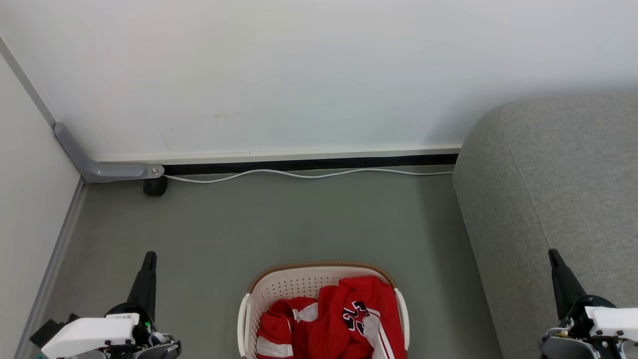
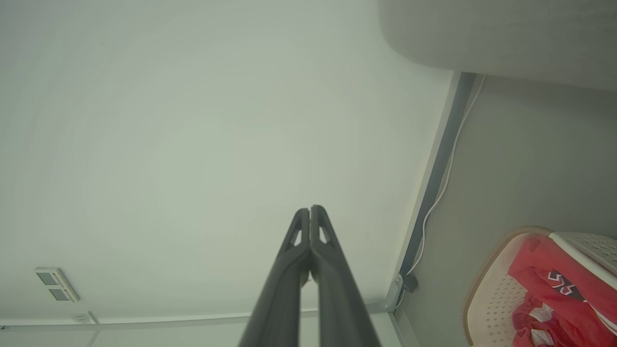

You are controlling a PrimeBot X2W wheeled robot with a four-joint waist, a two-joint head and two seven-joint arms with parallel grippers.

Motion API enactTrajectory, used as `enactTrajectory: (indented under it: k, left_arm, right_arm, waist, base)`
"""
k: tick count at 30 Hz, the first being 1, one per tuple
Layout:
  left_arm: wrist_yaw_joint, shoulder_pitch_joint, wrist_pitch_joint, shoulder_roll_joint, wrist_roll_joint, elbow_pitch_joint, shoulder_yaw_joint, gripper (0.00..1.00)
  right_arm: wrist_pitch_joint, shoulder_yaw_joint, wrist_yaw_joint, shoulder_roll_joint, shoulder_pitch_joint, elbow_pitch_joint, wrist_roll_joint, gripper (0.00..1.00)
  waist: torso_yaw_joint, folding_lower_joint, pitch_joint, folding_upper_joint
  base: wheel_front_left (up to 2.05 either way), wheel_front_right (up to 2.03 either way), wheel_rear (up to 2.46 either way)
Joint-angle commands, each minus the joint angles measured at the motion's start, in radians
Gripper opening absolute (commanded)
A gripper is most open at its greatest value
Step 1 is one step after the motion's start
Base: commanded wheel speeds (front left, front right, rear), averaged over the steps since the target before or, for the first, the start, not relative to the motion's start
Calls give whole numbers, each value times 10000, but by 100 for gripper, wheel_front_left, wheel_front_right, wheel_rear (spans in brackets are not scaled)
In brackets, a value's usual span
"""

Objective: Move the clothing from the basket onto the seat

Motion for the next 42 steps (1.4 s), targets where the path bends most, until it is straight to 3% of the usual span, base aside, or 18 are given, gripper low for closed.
enactTrajectory:
  k: [1,42]
  left_arm:
    - [-81,-576,60,131,-39,-285,327,0]
    - [-81,-576,60,131,-40,-285,327,0]
  right_arm:
    - [75,179,16,-104,-442,-309,116,0]
    - [75,179,16,-104,-442,-309,116,0]
  waist:
    - [0,0,0,0]
    - [0,0,0,0]
  base:
    - [0,0,0]
    - [0,0,0]
